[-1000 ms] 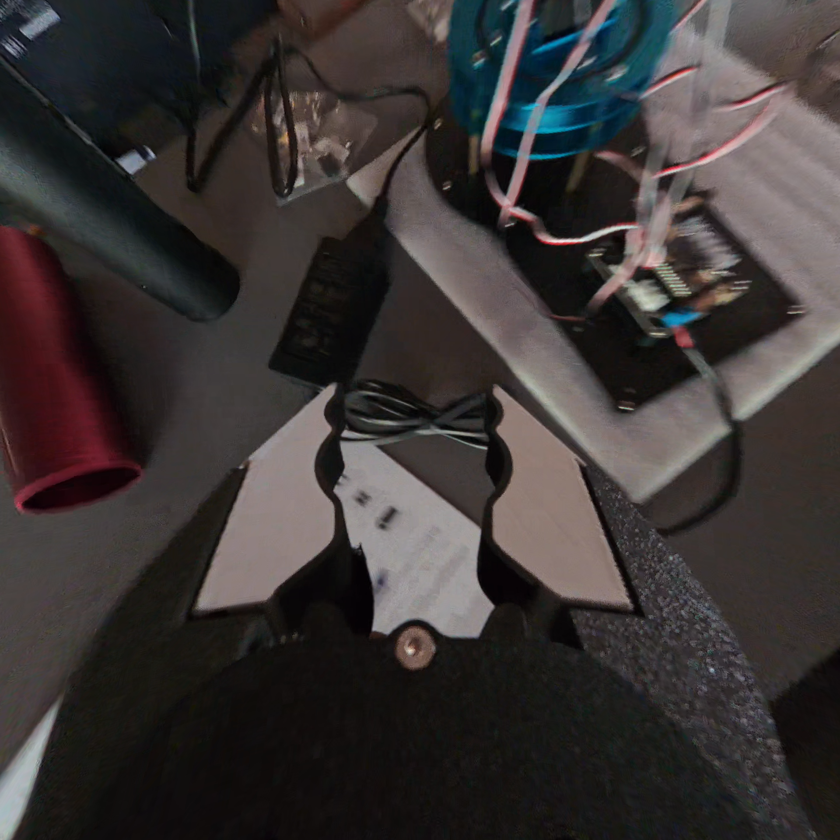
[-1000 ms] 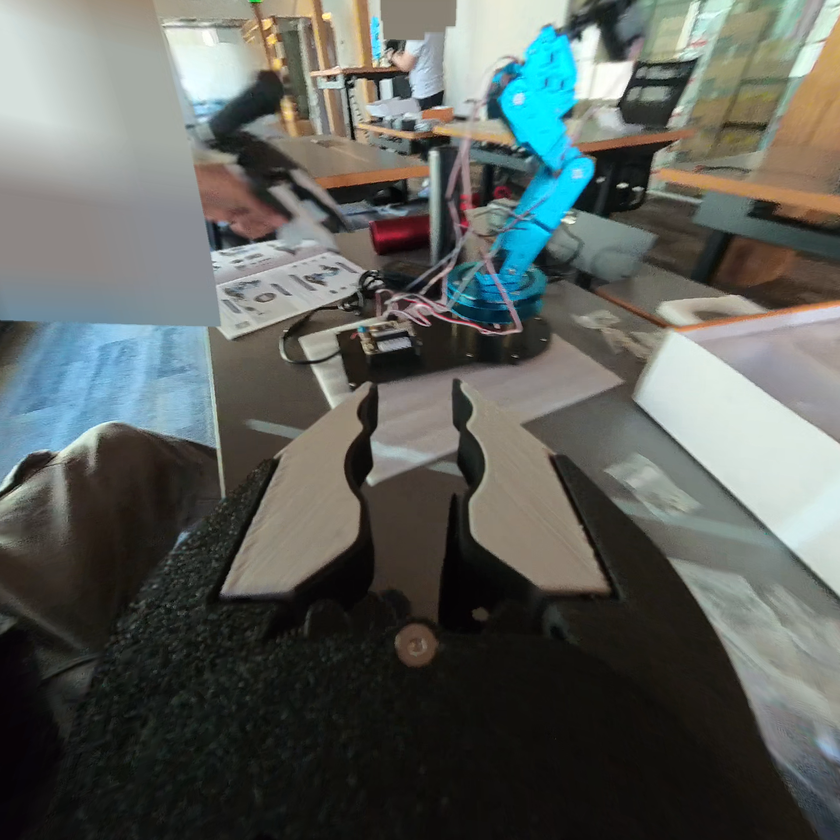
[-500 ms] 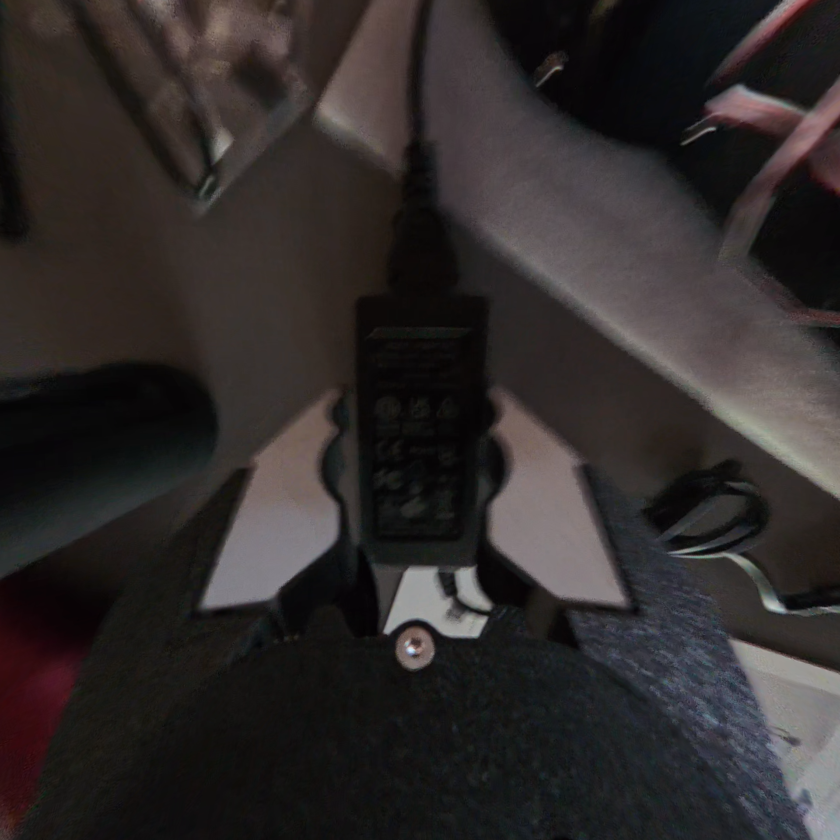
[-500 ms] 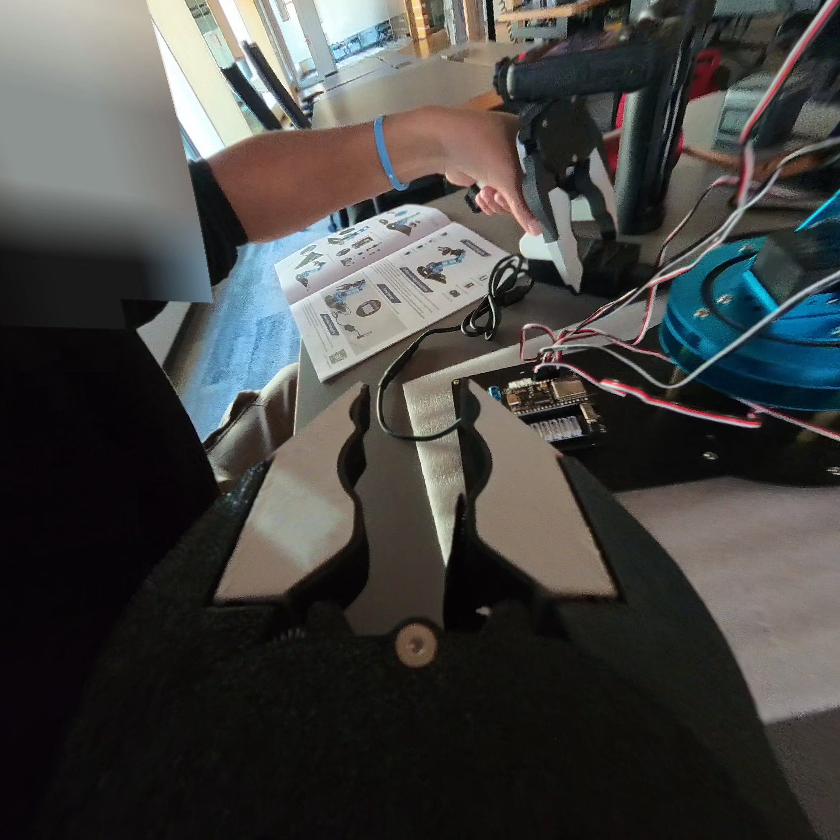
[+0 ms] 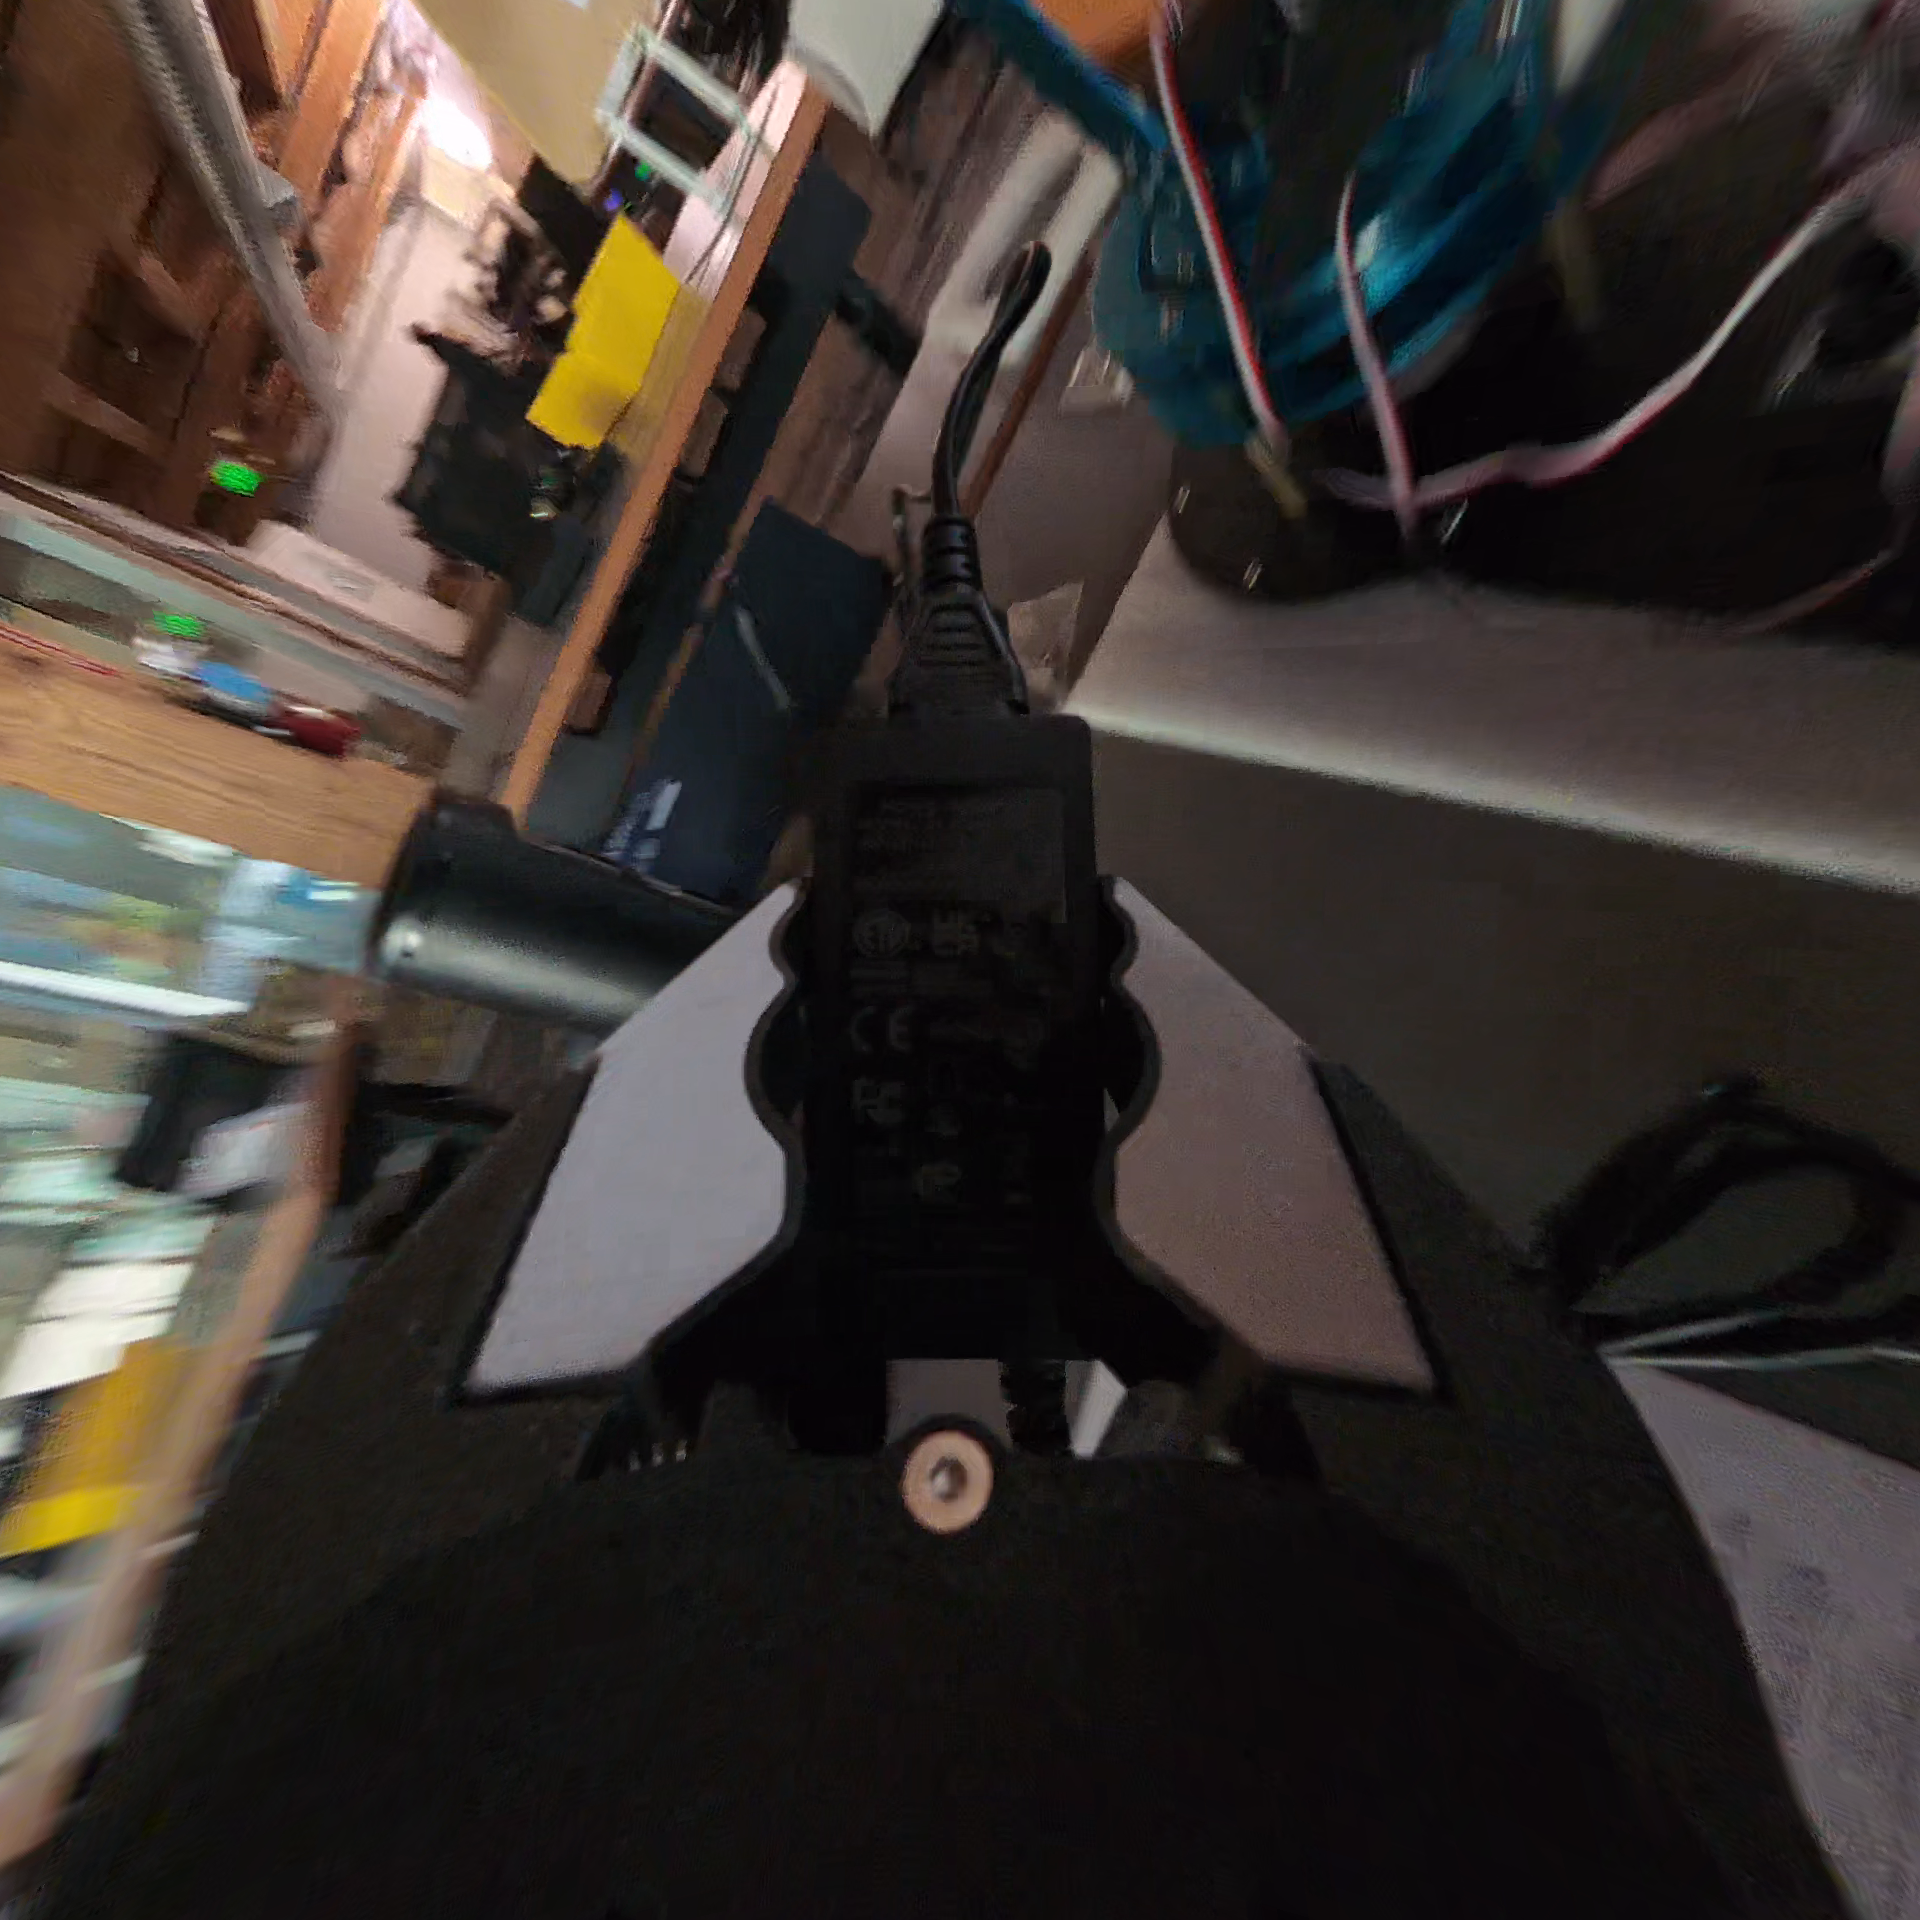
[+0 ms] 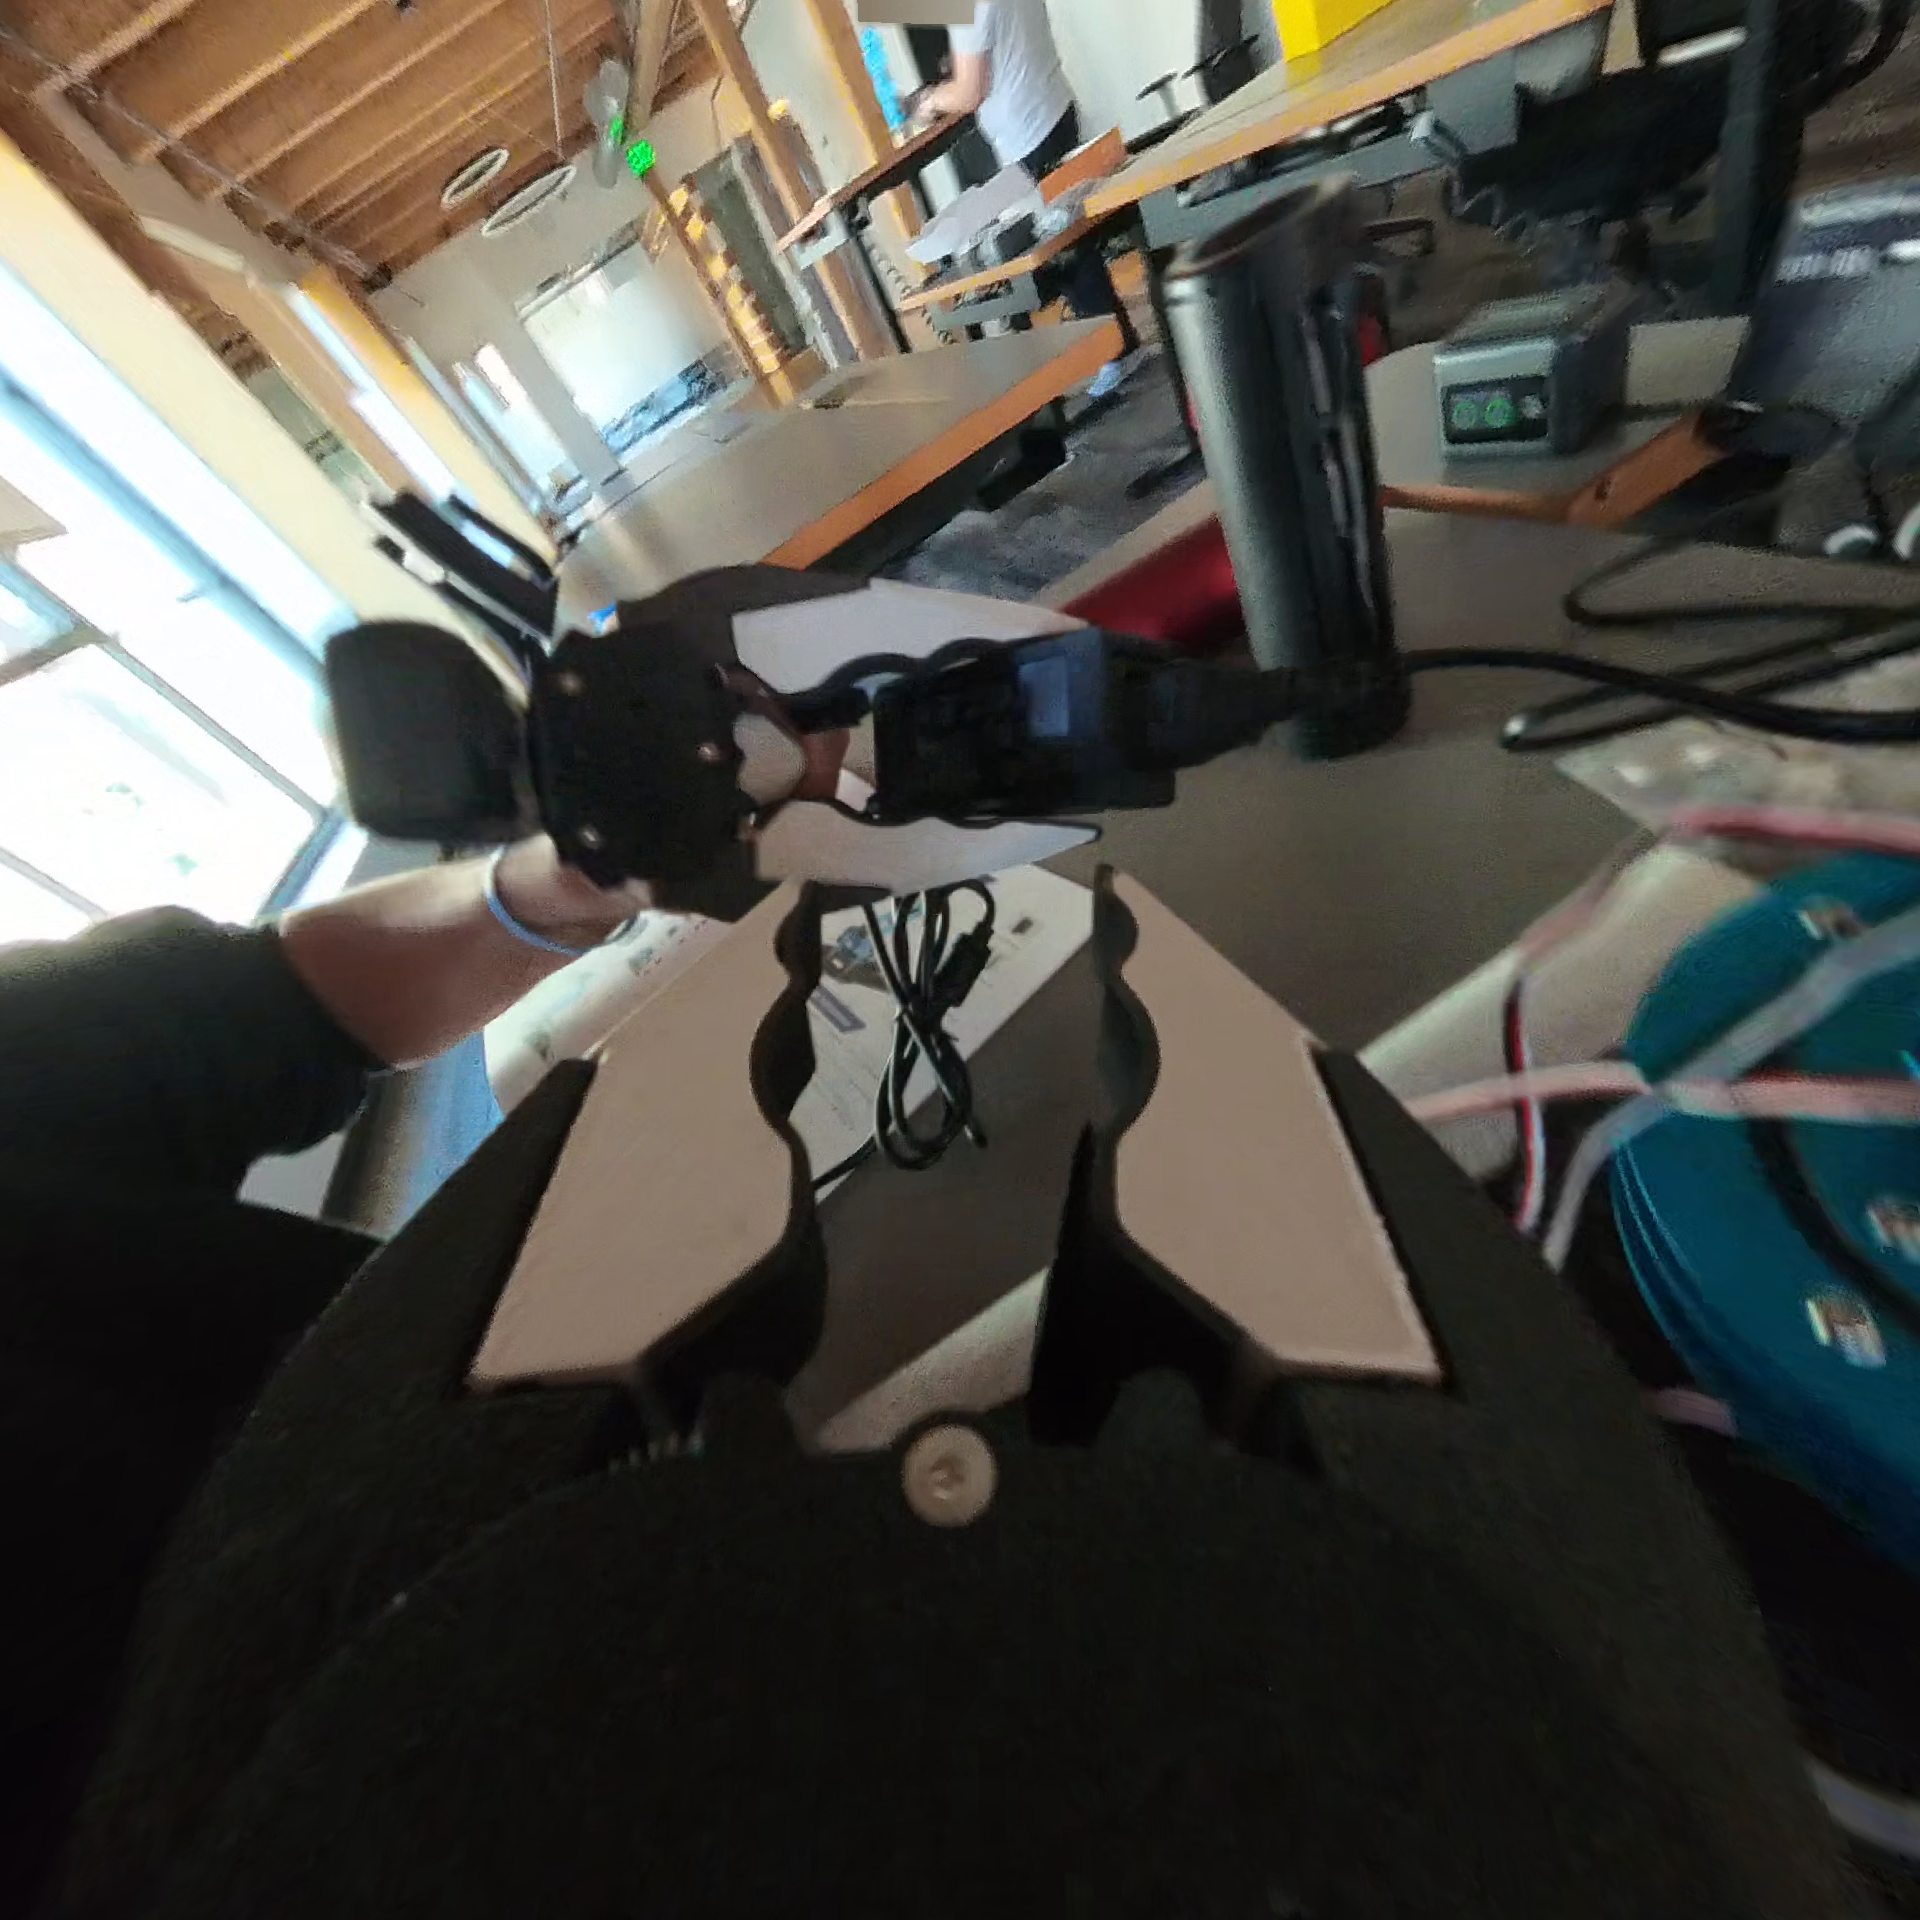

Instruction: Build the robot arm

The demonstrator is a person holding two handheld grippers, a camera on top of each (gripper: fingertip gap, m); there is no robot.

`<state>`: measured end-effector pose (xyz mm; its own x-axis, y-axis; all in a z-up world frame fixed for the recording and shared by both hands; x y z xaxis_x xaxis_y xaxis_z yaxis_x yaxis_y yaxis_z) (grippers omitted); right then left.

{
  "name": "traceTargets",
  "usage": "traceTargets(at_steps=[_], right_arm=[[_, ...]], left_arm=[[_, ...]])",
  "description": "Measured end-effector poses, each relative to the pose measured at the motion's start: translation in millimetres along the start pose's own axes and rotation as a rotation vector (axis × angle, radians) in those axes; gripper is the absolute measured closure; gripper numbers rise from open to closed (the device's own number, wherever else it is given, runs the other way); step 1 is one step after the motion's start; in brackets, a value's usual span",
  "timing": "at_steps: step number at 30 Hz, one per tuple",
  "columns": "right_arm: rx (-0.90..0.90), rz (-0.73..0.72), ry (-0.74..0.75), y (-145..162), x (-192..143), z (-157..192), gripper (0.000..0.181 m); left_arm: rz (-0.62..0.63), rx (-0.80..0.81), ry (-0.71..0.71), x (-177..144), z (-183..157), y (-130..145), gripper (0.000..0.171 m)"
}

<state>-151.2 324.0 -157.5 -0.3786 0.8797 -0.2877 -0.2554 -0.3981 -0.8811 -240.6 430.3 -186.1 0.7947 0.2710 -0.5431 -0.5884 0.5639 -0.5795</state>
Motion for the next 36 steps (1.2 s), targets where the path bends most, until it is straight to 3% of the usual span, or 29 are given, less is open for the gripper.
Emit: traceTargets(at_steps=[4, 7, 11, 14, 16, 20, 22, 27, 36], right_arm=[[-0.188, 0.053, 0.074, -7, 35, -1, 0.129], [-0.115, 0.036, 0.014, -16, 55, 5, 0.13], [-0.057, -0.068, -0.269, -36, 62, 37, 0.13], [-0.207, -0.002, -0.33, -33, 66, 47, 0.156], [-0.278, 0.07, -0.342, -31, 68, 49, 0.157], [-0.531, 0.24, -0.344, -17, 74, 61, 0.158], [-0.667, 0.317, -0.324, -10, 78, 64, 0.158], [-0.756, 0.463, -0.362, -15, 86, 65, 0.154], [-0.889, 0.559, -0.327, -11, 96, 72, 0.157]], left_arm=[[-0.322, -0.432, 0.311, -26, 7, 6, 0.121], [-0.54, -0.703, 0.526, -39, 8, 17, 0.12], [-0.734, -0.795, 0.739, -56, -1, 20, 0.121], [-0.834, -0.781, 0.829, -66, -8, 22, 0.121], [-0.823, -0.753, 0.838, -63, -16, 26, 0.121], [-0.58, -0.538, 0.778, -43, -43, 31, 0.12], [-0.516, -0.482, 0.76, -34, -50, 33, 0.12], [-0.528, -0.501, 0.787, -30, -49, 34, 0.12], [-0.517, -0.493, 0.781, -27, -51, 41, 0.12]])
Point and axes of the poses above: each gripper's, where its closed fingertips meet, x out along the fingers, y out of its underside, z = x × y across the jaws, the point moved 5 cm from there along -x, back along the fingers, and after that the axes turned 15 degrees about y, right-handed, at the moved point
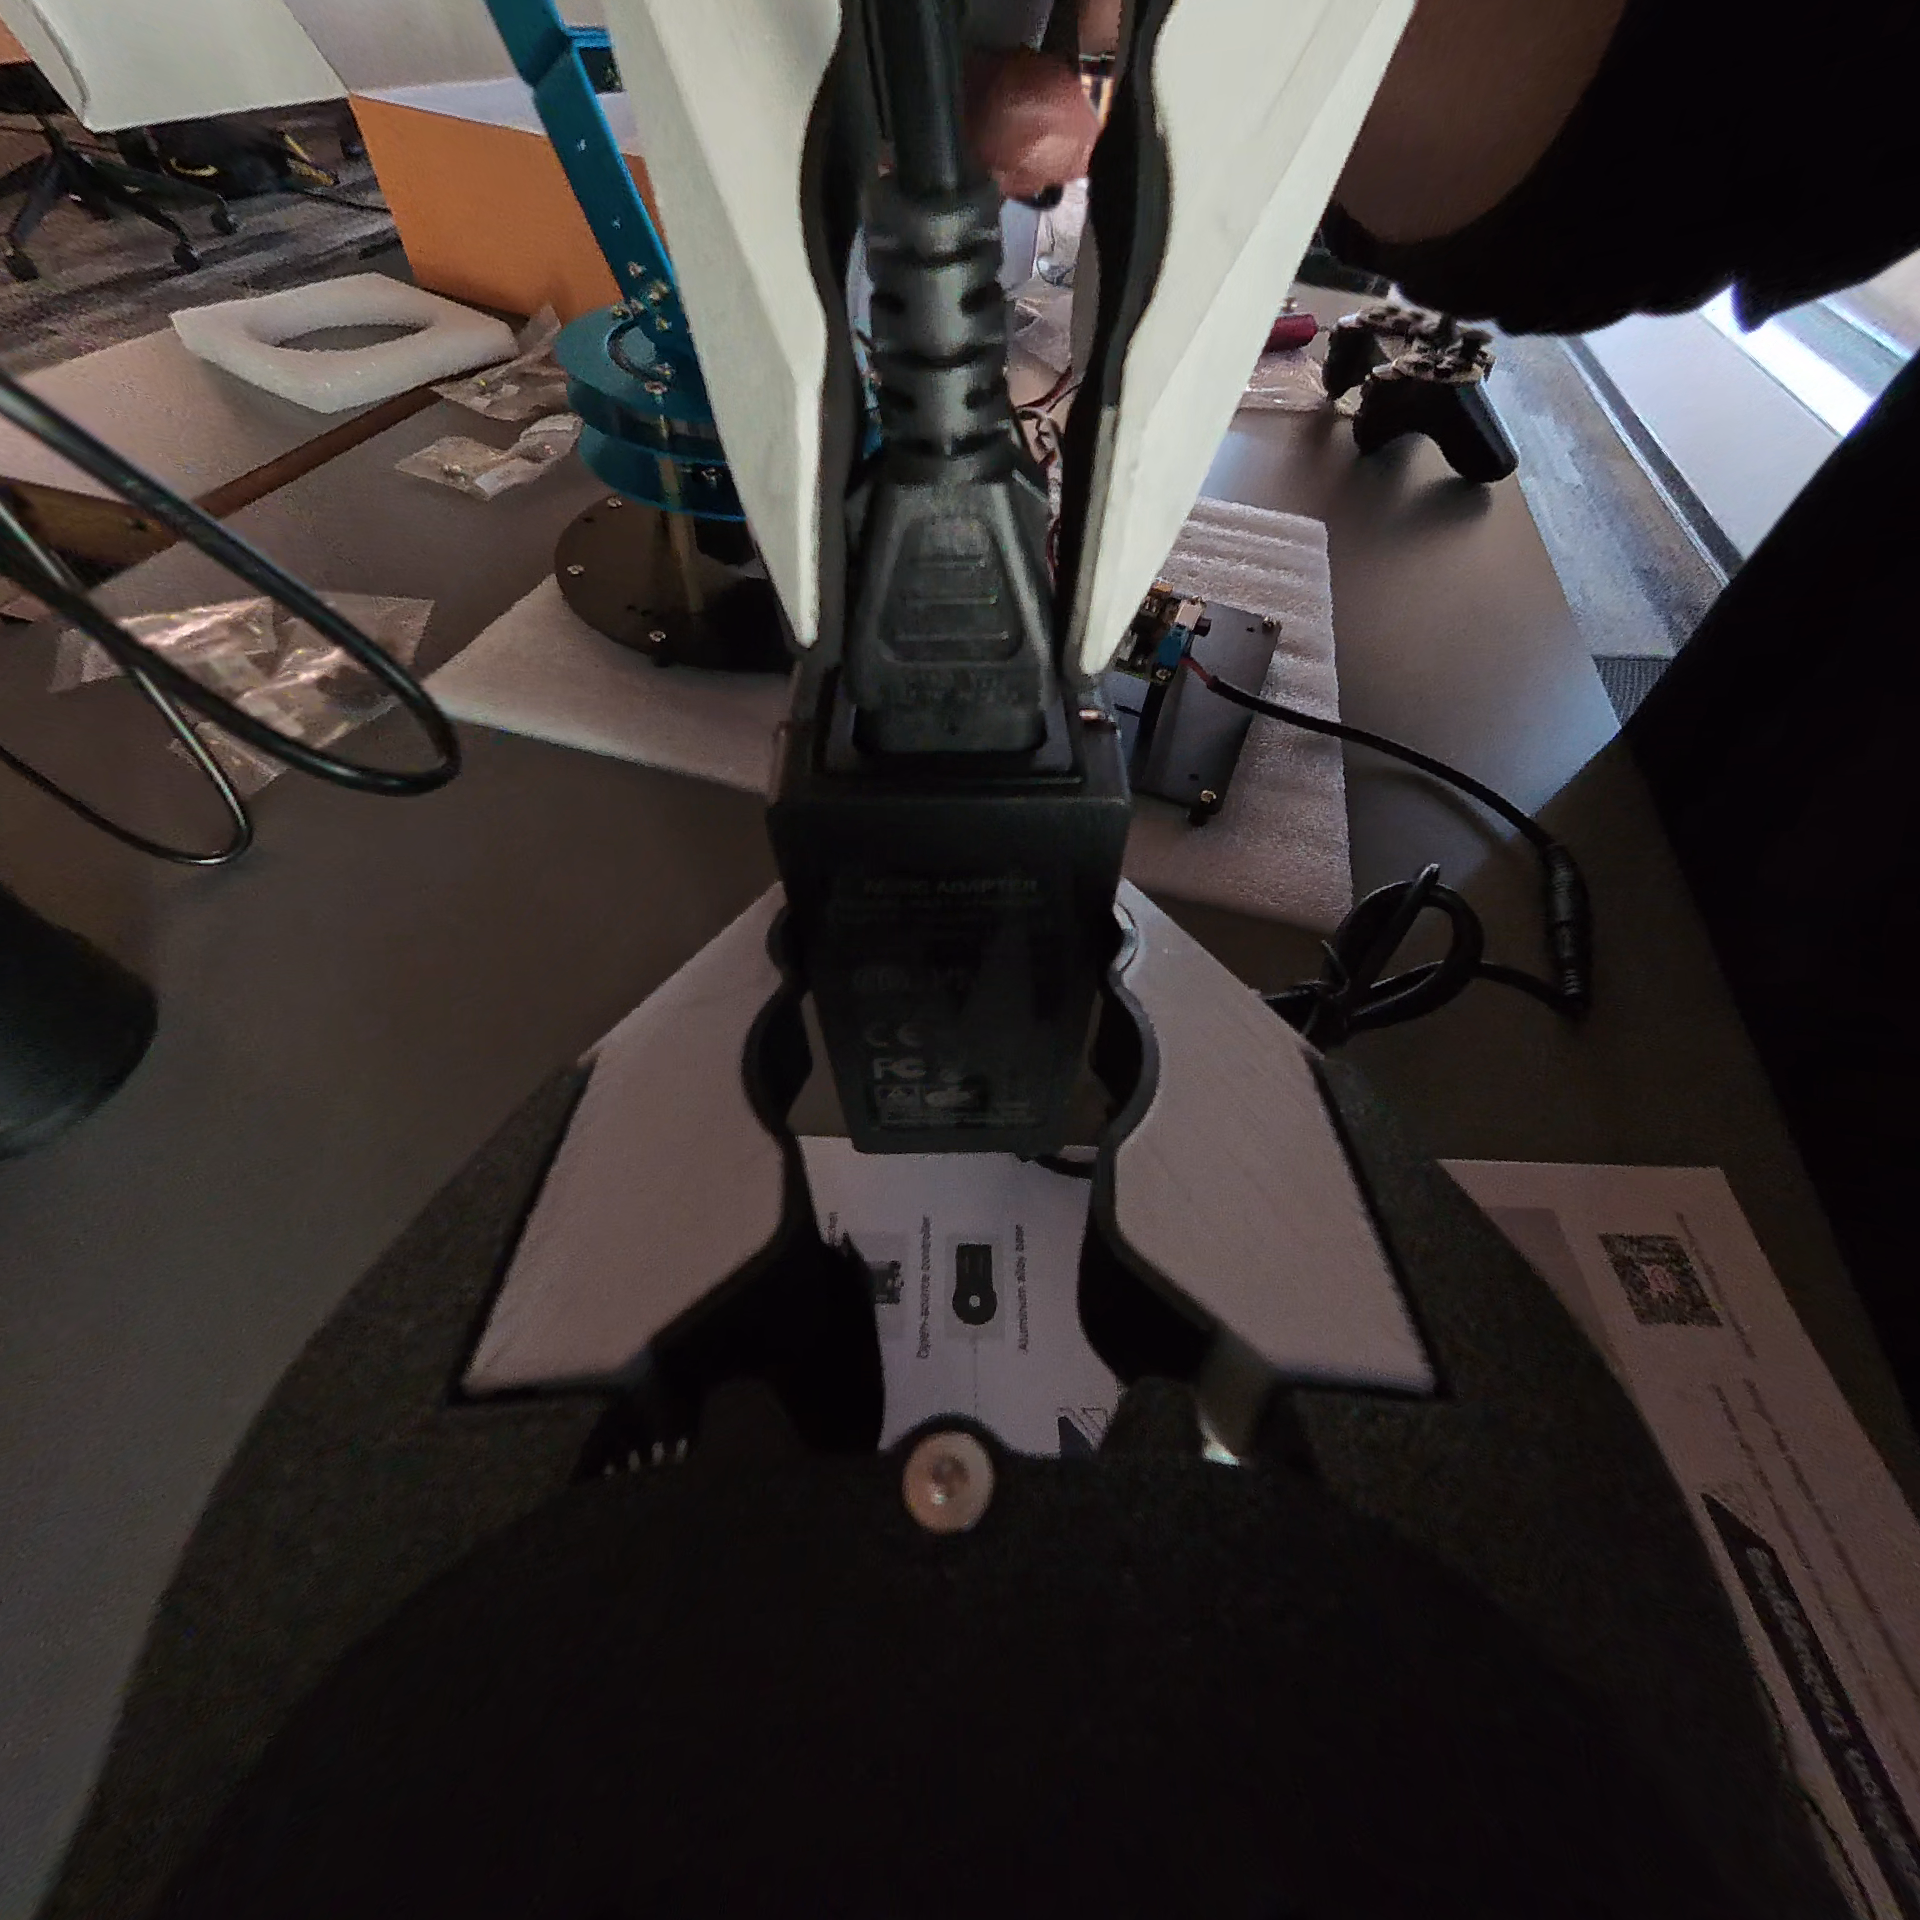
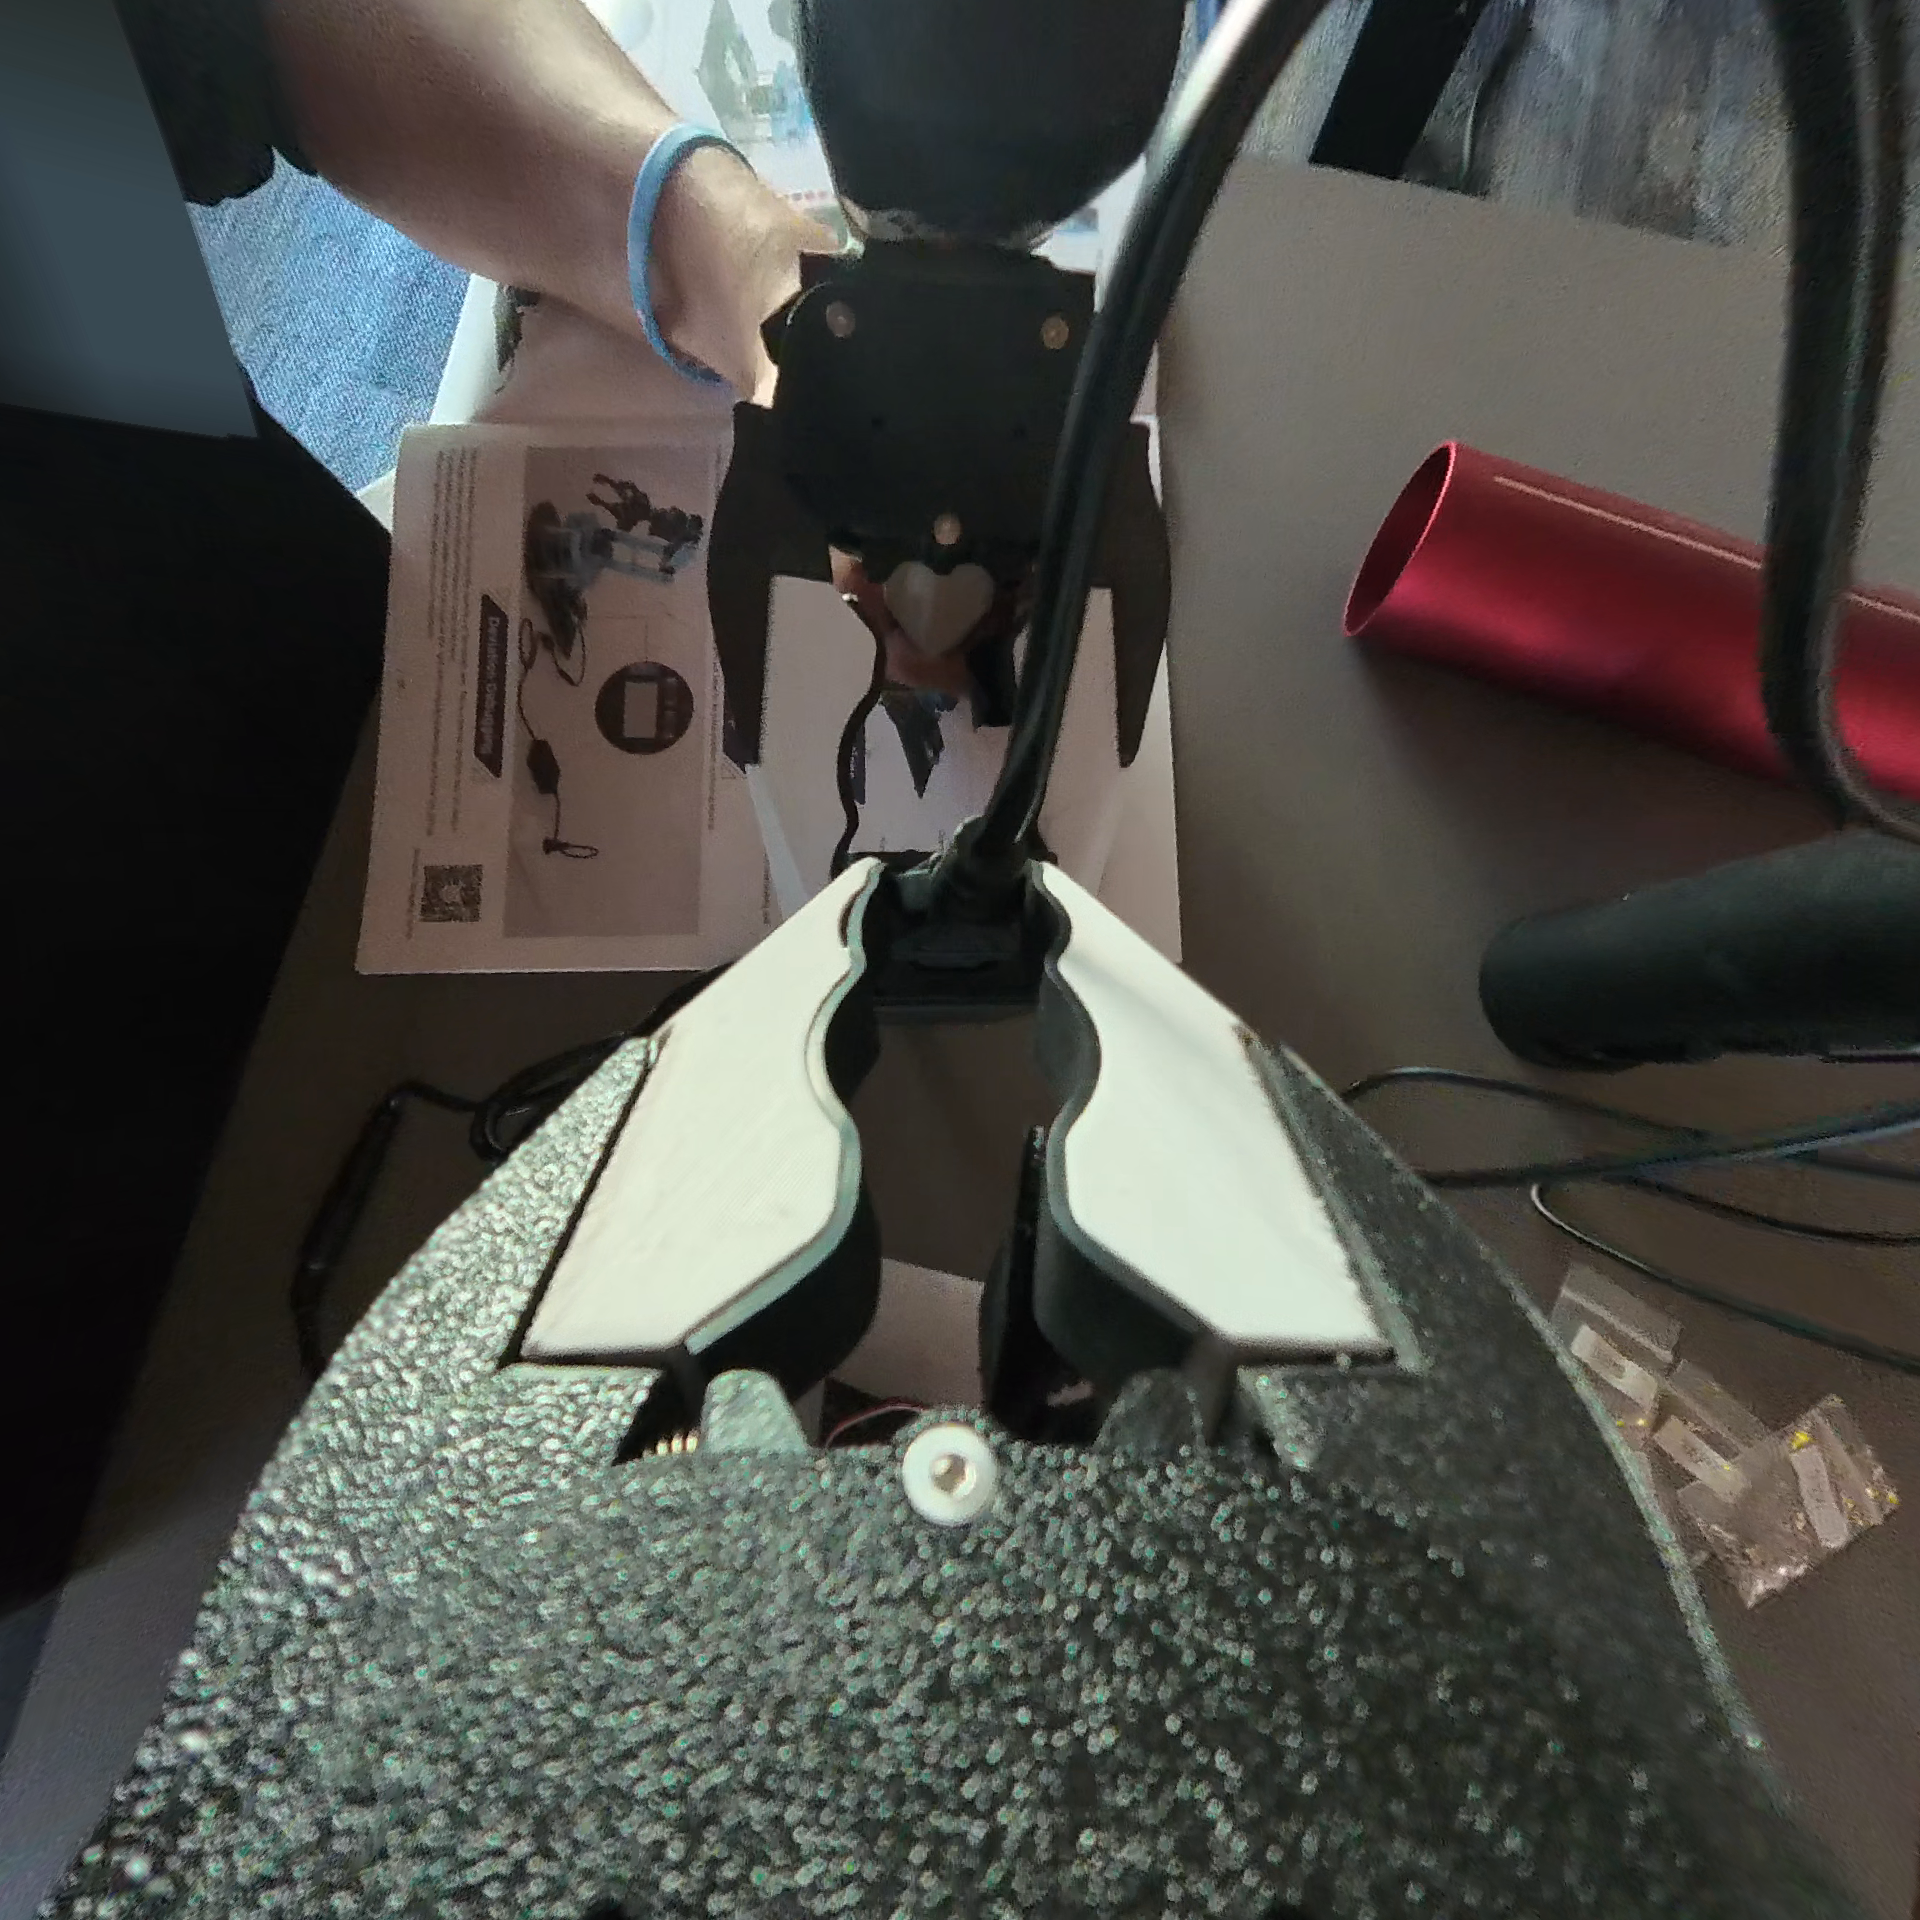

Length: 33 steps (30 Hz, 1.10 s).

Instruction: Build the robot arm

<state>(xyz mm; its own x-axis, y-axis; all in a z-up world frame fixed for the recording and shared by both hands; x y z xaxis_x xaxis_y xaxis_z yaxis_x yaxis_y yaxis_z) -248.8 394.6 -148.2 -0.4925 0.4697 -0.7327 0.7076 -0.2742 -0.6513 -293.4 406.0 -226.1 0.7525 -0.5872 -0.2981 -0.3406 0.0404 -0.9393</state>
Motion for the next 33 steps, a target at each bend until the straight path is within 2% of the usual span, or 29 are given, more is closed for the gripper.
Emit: traceTargets(at_steps=[6, 14, 15, 16, 17, 18, 20, 22, 24, 26, 27, 33], right_arm=[[0.039, 0.035, -0.022, -3, 6, -3, 0.155], [0.101, -0.18, -0.021, -6, 14, -1, 0.156], [0.124, -0.225, -0.037, -7, 13, -3, 0.149], [0.169, -0.28, -0.026, -9, 14, -8, 0.125], [0.179, -0.332, -0.061, -11, 12, -7, 0.112], [0.181, -0.4, -0.106, -13, 8, -4, 0.113], [0.21, -0.513, -0.109, -18, 6, -6, 0.137], [0.284, -0.539, -0.133, -22, 4, -8, 0.16], [0.341, -0.603, -0.211, -29, -3, -6, 0.161], [0.318, -0.581, -0.157, -25, 4, -7, 0.181], [0.295, -0.578, -0.117, -21, 7, -7, 0.181], [0.321, -0.623, -0.085, -17, 6, -2, 0.181]], left_arm=[[-0.001, -0.023, 0.003, -2, 2, 2, 0.119], [-0.002, -0.008, 0.004, -8, -1, 5, 0.119], [-0.001, -0.004, 0.002, -8, -1, 5, 0.119], [-0.001, -0.004, 0.001, -7, -1, 4, 0.119], [-0.001, -0.005, 0.001, -7, -1, 4, 0.118], [-0.002, -0.006, 0.0, -7, -1, 4, 0.119], [0.0, 0.002, -0.004, -7, -2, 4, 0.119], [0.002, 0.011, -0.009, -6, -3, 4, 0.119], [0.002, 0.018, -0.011, -5, -3, 3, 0.119], [0.006, 0.025, -0.018, -4, -4, 3, 0.118], [0.006, 0.016, -0.021, -5, -3, 4, 0.119], [0.011, 0.025, -0.014, -3, -4, 3, 0.119]])
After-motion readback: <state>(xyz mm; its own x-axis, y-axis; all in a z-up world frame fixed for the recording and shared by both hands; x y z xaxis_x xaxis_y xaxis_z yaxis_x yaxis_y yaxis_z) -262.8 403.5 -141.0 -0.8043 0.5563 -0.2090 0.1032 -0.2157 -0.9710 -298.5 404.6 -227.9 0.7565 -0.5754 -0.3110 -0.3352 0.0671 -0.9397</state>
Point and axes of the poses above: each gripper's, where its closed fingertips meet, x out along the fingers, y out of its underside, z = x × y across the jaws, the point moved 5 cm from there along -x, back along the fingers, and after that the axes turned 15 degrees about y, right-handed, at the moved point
